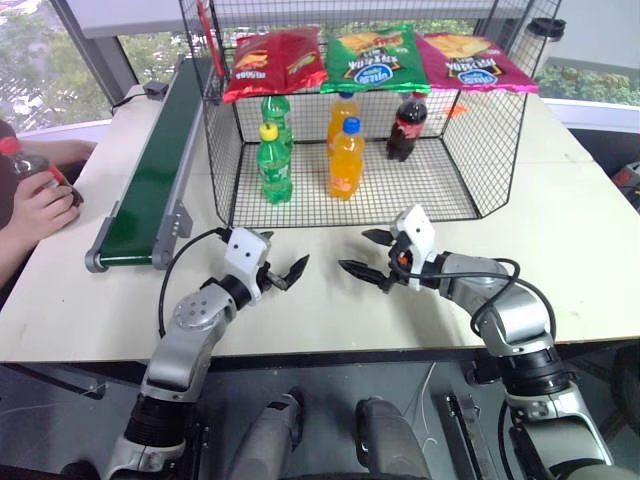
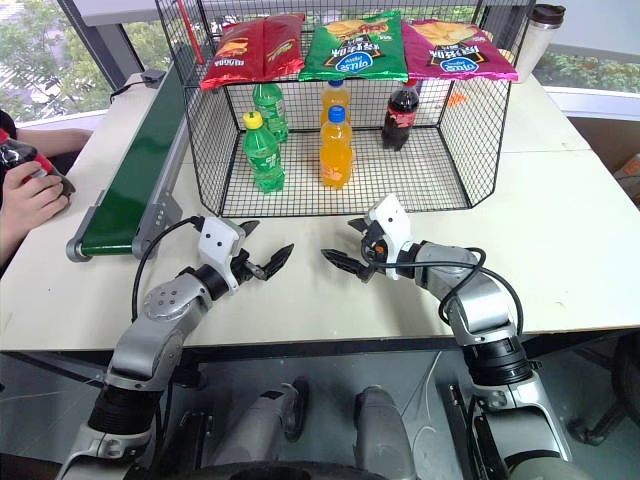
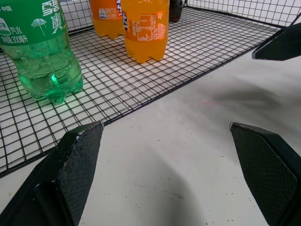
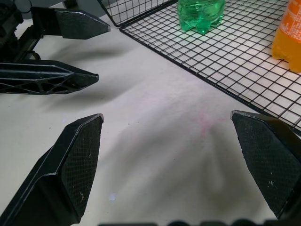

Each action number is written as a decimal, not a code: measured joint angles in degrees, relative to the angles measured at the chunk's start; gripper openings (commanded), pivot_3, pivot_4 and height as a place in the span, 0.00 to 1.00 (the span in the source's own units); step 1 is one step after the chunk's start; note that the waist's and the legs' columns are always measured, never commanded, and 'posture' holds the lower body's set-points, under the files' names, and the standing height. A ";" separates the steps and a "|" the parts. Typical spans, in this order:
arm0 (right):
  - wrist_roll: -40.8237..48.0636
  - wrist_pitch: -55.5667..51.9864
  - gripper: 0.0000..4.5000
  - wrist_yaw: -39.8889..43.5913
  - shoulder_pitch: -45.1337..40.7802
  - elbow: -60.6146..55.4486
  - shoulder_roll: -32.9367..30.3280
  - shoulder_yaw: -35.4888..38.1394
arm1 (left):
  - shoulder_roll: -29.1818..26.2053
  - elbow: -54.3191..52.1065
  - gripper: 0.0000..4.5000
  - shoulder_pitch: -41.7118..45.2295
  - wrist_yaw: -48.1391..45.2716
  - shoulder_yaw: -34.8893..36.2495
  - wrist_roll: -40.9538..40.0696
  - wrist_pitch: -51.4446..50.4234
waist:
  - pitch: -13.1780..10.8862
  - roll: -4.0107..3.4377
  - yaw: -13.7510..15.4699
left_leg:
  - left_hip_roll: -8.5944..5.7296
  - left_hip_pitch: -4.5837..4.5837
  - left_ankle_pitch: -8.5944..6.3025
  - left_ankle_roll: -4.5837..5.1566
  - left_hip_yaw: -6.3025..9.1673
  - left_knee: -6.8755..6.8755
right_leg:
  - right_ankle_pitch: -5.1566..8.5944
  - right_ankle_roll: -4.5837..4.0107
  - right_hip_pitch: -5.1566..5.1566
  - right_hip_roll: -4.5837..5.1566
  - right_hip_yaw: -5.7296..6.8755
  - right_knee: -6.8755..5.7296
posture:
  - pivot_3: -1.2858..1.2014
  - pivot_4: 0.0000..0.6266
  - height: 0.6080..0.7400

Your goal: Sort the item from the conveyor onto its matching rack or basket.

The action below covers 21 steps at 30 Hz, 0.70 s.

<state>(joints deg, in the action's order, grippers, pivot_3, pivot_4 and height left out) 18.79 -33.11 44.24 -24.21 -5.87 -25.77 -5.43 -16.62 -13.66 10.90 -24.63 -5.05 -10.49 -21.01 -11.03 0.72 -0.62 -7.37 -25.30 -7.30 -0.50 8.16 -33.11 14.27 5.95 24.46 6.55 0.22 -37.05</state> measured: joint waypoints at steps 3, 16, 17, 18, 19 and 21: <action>-0.01 0.33 1.00 0.39 -0.49 0.90 -0.02 0.00 | 0.14 0.00 1.00 0.14 0.10 -0.04 0.03 0.01 | 0.00 0.00 0.00 | 0.00 0.00 0.00 0.00 0.00 0.00 | 0.00 0.00 0.00 0.00 0.00 0.00 | 0.52 0.24 0.98; 1.74 -1.14 1.00 0.77 -1.06 -0.17 -0.20 0.40 | 0.86 -0.17 1.00 0.76 0.91 0.26 -0.11 0.04 | 0.00 0.00 -0.01 | 0.00 0.00 0.00 0.00 0.00 0.00 | 0.00 0.00 0.00 0.00 0.00 0.00 | 0.52 0.24 0.98; 2.21 -1.49 1.00 1.01 -1.31 -0.91 -0.30 0.43 | 0.70 -0.67 1.00 0.84 1.04 0.68 -0.22 -0.04 | 0.00 0.00 -0.08 | 0.01 -0.01 0.00 0.00 0.00 0.00 | 0.00 0.00 0.01 0.00 0.00 0.00 | 0.52 0.24 0.98; 2.46 -1.62 1.00 1.17 -1.61 -1.37 -0.41 0.46 | 0.57 -1.22 1.00 0.97 1.06 1.22 -0.29 -0.07 | 0.00 0.00 -0.12 | 0.01 -0.01 0.00 0.00 0.00 0.00 | 0.00 0.00 0.01 0.00 0.00 0.00 | 0.52 0.24 0.98; 2.90 -1.92 1.00 1.32 -2.06 -2.03 -0.55 0.64 | 0.20 -2.00 1.00 1.34 1.11 2.04 -0.55 -0.23 | 0.00 0.00 -0.08 | 0.02 -0.01 0.00 0.00 0.01 0.00 | 0.01 0.00 0.01 0.00 0.00 0.00 | 0.52 0.24 0.98; 3.86 -2.76 1.00 1.73 -2.86 -3.08 -0.68 1.21 | -0.99 -3.65 1.00 1.99 1.17 4.08 -1.50 -1.08 | 0.00 0.00 -0.08 | 0.03 -0.01 -0.01 -0.01 0.01 0.00 | 0.01 -0.01 0.01 -0.02 0.01 0.00 | 0.52 0.24 0.98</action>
<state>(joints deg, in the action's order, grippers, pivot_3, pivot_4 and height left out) 22.66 -35.87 45.97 -27.07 -8.95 -26.45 -4.22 -17.61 -17.31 12.88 -23.46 -0.98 -11.99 -22.09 -11.03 0.72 -0.70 -7.34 -25.31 -7.31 -0.50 8.16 -33.10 14.28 5.95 24.47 6.53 0.22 -37.05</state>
